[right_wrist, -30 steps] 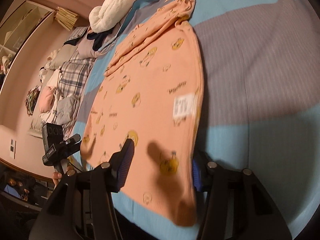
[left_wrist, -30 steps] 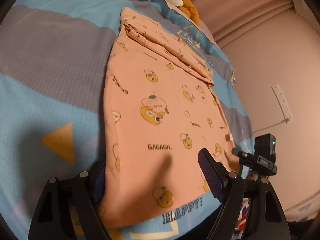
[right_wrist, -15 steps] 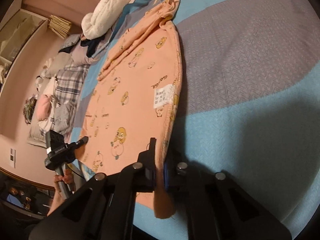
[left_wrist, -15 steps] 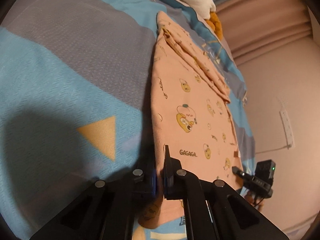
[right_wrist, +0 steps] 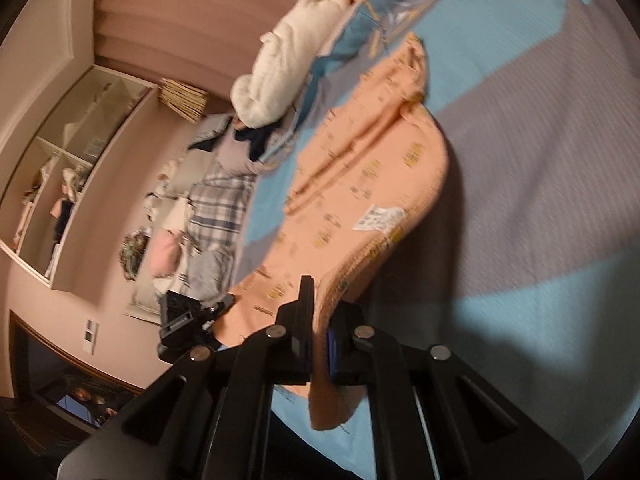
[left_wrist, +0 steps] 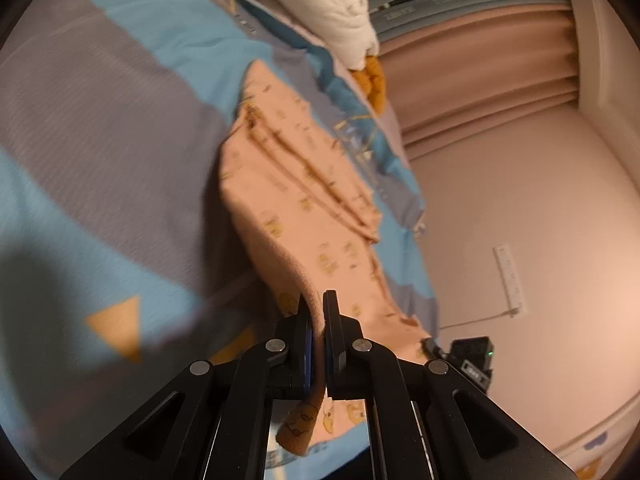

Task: Fold small clothes
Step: 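Lift the hem with both tools and fold it toward the collar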

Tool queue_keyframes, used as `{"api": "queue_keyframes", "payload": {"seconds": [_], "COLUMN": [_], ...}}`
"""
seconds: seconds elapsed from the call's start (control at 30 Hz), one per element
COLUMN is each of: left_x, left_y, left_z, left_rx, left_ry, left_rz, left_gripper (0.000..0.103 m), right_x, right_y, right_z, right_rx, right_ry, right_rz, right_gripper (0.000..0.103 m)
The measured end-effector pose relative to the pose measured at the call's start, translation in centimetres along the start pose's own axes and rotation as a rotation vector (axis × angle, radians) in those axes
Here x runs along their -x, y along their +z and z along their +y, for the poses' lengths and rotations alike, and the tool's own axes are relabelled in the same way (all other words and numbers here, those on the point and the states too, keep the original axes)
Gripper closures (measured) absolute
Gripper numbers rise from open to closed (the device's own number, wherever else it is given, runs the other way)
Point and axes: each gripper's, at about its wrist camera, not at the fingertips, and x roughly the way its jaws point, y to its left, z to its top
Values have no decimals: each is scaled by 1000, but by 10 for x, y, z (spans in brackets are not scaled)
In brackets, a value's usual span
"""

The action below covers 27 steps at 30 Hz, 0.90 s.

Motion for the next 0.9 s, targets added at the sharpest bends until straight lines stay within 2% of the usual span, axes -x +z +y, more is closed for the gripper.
{"api": "queue_keyframes", "payload": {"seconds": [0.27, 0.5, 0.67, 0.9], "left_x": [-12, -24, -39, -77], "left_y": [40, 83, 121, 174], "left_z": [-17, -17, -16, -1], "left_rx": [-18, 12, 25, 58], "left_ry": [-38, -41, -44, 25], "left_rz": [-32, -93, -131, -135], "left_gripper": [100, 100, 100, 100], "right_x": [-9, -22, -36, -71], "right_y": [41, 94, 139, 192], "right_z": [28, 29, 26, 6], "right_rx": [70, 81, 76, 39], "right_ry": [52, 56, 24, -55], "right_rz": [-51, -126, -175, -188], "right_gripper": [97, 97, 97, 97]}}
